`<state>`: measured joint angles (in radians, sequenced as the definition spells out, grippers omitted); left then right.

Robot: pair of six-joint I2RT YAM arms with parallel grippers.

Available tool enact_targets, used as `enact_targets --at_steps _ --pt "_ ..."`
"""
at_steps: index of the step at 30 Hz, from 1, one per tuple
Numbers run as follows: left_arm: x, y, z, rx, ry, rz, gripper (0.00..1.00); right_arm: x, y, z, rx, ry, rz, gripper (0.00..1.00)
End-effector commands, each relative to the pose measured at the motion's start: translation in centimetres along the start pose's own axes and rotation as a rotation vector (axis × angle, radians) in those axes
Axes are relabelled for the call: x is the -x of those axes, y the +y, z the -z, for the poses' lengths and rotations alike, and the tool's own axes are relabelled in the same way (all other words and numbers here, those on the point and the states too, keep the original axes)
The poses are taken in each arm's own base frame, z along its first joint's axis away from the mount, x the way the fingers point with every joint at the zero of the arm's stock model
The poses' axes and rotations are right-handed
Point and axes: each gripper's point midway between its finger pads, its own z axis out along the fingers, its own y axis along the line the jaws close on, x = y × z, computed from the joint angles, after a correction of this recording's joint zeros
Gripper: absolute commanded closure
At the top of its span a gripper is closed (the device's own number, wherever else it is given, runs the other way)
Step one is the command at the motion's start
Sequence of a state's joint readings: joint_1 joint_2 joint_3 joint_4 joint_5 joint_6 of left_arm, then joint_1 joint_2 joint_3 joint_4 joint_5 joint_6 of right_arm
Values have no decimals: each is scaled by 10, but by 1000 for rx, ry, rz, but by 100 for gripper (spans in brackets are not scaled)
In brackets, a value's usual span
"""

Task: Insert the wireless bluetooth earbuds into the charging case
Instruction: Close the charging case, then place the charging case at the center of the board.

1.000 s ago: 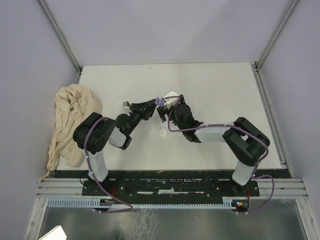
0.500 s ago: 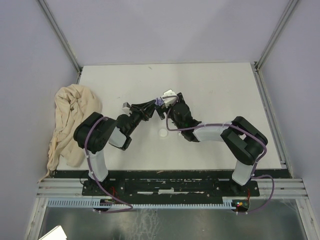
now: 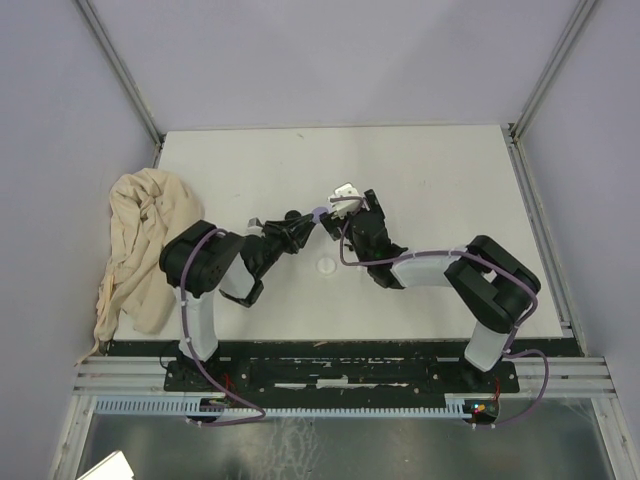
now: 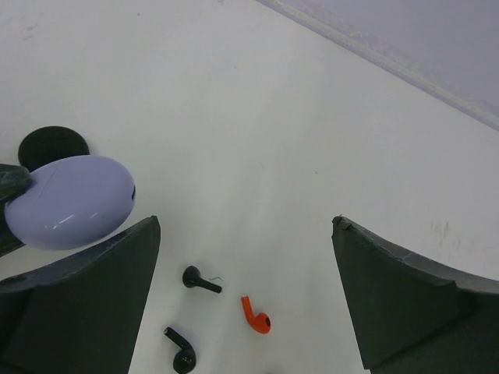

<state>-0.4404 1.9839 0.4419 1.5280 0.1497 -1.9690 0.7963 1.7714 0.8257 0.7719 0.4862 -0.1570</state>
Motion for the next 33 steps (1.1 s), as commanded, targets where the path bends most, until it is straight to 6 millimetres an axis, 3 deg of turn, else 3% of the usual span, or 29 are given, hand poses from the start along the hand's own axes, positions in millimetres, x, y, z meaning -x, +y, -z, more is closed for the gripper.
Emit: enact_targets --at_steps 1,7,9,16,21,26,33 --pt "-9 -15 -4 -82 42 -46 97 31 -32 9 -117 -74 -18 1" --pt "6 -10 -39 -23 57 -160 97 8 -77 17 -226 189 -163 1" --pt "12 -4 -58 27 72 -237 97 -4 -84 22 -170 298 -237 1" --pt "37 15 -116 212 114 -545 97 -8 -94 37 -94 416 -316 1" --pt "55 27 -136 349 108 -713 97 -9 -83 40 -18 429 -367 1" --pt "68 39 -140 419 107 -785 97 -10 -67 39 70 442 -369 1" --pt "76 51 -141 475 122 -831 94 -6 -15 44 338 457 -384 7"
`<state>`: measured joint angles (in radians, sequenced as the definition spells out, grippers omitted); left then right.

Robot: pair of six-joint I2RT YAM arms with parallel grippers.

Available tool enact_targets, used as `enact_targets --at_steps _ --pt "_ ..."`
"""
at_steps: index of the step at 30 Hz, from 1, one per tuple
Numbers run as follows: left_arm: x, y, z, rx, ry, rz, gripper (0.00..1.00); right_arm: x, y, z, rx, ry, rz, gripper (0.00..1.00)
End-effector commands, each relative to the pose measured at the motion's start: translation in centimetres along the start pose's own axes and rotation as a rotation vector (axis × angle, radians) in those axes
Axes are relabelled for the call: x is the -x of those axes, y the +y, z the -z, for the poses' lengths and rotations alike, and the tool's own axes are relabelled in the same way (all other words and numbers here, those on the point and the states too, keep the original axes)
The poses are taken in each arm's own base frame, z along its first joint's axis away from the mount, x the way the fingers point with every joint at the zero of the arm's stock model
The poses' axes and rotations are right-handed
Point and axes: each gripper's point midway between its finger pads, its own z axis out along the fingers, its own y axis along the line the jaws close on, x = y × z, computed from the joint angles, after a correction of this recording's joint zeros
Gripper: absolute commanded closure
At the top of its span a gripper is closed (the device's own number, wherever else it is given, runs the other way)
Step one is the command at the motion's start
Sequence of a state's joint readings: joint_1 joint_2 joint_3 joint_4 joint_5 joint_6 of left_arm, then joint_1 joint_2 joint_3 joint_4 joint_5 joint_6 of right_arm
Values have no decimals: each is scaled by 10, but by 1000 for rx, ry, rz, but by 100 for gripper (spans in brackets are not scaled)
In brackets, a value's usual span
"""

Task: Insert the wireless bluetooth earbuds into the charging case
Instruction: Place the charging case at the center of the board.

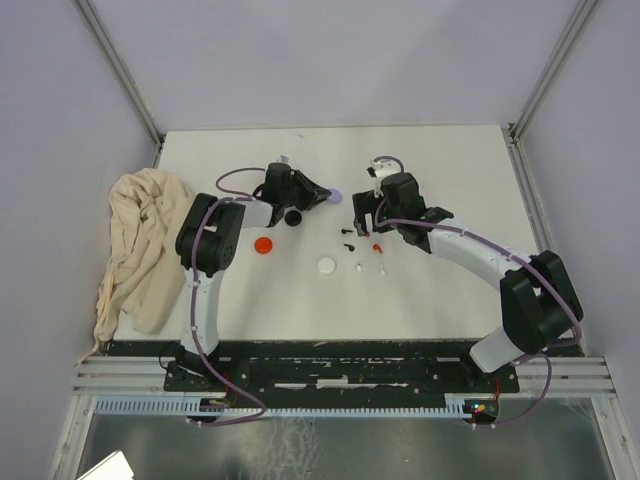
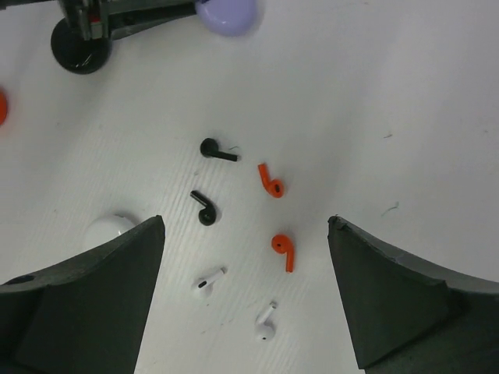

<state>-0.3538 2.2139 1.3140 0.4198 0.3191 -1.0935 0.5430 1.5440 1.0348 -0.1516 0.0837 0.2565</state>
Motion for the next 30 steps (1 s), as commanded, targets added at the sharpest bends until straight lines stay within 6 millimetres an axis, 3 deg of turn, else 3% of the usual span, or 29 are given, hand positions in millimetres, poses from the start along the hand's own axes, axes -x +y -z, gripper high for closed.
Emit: enact_targets --at_steps 1,8,13,18,22,27,30 --pt "5 4 -3 27 8 -108 90 5 43 -1 183 9 45 7" --pt "9 15 1 54 11 -118 68 -25 90 -7 228 113 194 6" --pt "19 18 13 59 -8 -123 47 -38 101 -10 235 138 210 6" --pt "37 9 30 42 -48 -123 34 -32 109 -17 234 122 214 6" --pt "65 -6 53 10 -115 -117 31 -24 117 -31 235 113 223 6" --pt "102 -18 94 -9 -229 -113 30 -14 131 -62 241 120 253 6" --pt "108 -10 118 -7 -268 -91 30 -12 138 -86 251 131 293 6"
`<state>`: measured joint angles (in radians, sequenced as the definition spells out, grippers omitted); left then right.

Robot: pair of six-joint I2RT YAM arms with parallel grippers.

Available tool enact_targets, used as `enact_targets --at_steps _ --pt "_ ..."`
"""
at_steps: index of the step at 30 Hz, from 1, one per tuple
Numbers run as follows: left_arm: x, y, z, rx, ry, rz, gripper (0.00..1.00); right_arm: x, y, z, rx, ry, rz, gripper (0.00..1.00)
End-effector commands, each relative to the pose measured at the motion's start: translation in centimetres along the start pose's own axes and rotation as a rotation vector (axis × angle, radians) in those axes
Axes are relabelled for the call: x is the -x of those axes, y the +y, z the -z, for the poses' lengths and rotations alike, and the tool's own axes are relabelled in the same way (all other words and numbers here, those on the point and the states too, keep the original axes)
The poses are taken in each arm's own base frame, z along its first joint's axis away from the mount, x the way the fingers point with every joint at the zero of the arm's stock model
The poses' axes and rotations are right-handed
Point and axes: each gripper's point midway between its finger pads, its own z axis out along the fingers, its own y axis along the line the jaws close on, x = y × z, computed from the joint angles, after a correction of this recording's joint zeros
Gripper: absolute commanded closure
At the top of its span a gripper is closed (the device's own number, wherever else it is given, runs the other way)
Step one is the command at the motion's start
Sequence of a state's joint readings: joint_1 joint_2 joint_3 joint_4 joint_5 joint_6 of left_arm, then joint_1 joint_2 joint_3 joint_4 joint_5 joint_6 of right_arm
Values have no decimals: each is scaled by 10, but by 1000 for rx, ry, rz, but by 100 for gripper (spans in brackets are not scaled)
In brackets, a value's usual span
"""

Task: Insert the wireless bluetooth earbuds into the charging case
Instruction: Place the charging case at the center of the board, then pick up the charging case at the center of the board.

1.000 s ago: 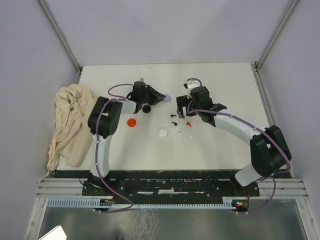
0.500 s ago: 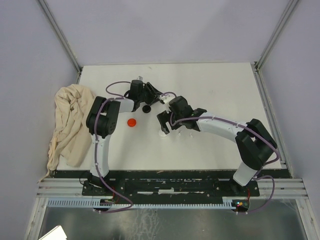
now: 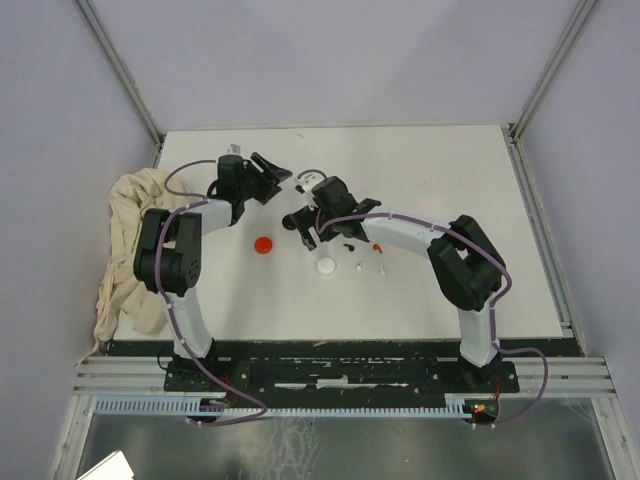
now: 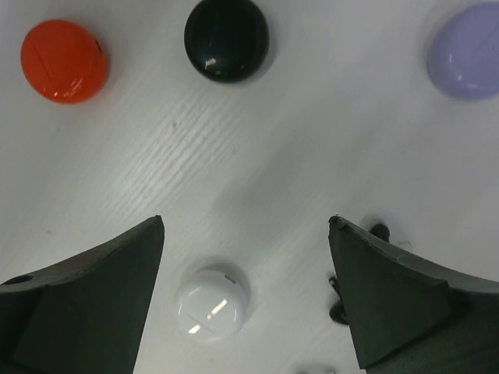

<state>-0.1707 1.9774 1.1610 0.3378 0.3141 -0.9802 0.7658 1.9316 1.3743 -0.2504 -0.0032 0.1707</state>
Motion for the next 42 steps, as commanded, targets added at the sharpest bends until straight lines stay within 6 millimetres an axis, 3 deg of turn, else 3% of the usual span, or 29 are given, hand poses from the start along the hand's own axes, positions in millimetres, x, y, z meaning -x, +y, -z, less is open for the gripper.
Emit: enact_targets --at_steps 1,6,15,21,42 --pt "34 -22 41 -73 -122 -44 30 36 6 -26 18 -50 81 5" --pt "22 -15 74 -114 -161 14 30 46 4 -51 21 -24 177 5" --pt "-5 1 117 -118 -180 33 30 49 -6 -77 -22 11 239 4" --pt "-5 7 141 -105 -227 34 30 52 -7 -88 -16 8 273 4" --pt "5 12 164 -98 -262 35 29 69 -22 -111 -10 -25 231 7"
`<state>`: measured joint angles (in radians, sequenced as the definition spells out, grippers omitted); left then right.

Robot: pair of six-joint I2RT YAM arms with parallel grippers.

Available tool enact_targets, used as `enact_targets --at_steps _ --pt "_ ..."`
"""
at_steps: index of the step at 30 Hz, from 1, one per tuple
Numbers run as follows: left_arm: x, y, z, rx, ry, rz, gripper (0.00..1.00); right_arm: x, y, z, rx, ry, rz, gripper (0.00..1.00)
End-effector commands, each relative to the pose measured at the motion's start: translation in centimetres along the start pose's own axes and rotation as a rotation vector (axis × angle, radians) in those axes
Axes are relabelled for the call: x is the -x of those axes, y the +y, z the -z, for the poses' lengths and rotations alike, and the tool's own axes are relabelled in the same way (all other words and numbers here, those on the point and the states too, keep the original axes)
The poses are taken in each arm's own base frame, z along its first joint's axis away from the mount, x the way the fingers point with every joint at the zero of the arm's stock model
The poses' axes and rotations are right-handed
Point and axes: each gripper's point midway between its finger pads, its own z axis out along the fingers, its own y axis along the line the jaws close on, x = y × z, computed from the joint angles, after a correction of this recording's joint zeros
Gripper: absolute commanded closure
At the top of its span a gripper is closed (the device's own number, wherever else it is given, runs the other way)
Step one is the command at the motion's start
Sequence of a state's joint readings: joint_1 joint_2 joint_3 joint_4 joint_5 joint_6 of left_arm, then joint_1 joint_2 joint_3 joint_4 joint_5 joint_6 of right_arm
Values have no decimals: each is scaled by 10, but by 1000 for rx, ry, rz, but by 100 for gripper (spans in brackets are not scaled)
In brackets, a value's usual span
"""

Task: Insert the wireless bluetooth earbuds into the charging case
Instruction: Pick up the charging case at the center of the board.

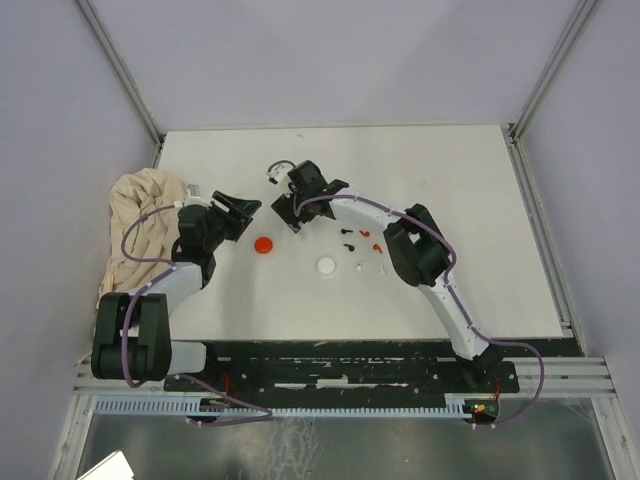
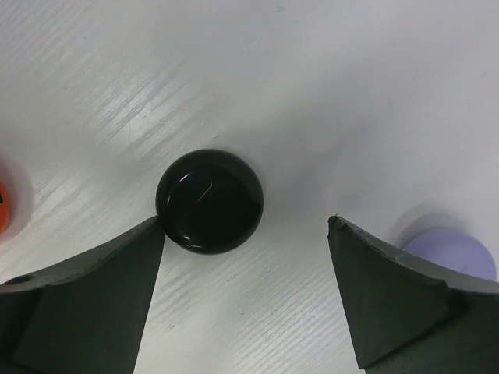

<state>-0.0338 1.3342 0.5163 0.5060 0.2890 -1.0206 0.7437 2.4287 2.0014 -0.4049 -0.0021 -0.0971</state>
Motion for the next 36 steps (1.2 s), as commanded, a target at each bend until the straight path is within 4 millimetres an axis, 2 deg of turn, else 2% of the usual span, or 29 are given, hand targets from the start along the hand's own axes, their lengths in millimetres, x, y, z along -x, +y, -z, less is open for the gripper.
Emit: enact_targets --at_steps 1,7,28,36 --pt "10 -11 6 -35 -38 -3 29 19 -7 -2 6 -53 -24 8" --pt "11 -9 7 -29 -37 -2 29 16 -5 -2 58 -60 -22 18" --pt "11 -6 6 -29 -33 1 29 13 9 -7 194 -67 32 27" --pt "10 -5 6 -30 -26 2 29 11 9 -10 199 -54 32 38"
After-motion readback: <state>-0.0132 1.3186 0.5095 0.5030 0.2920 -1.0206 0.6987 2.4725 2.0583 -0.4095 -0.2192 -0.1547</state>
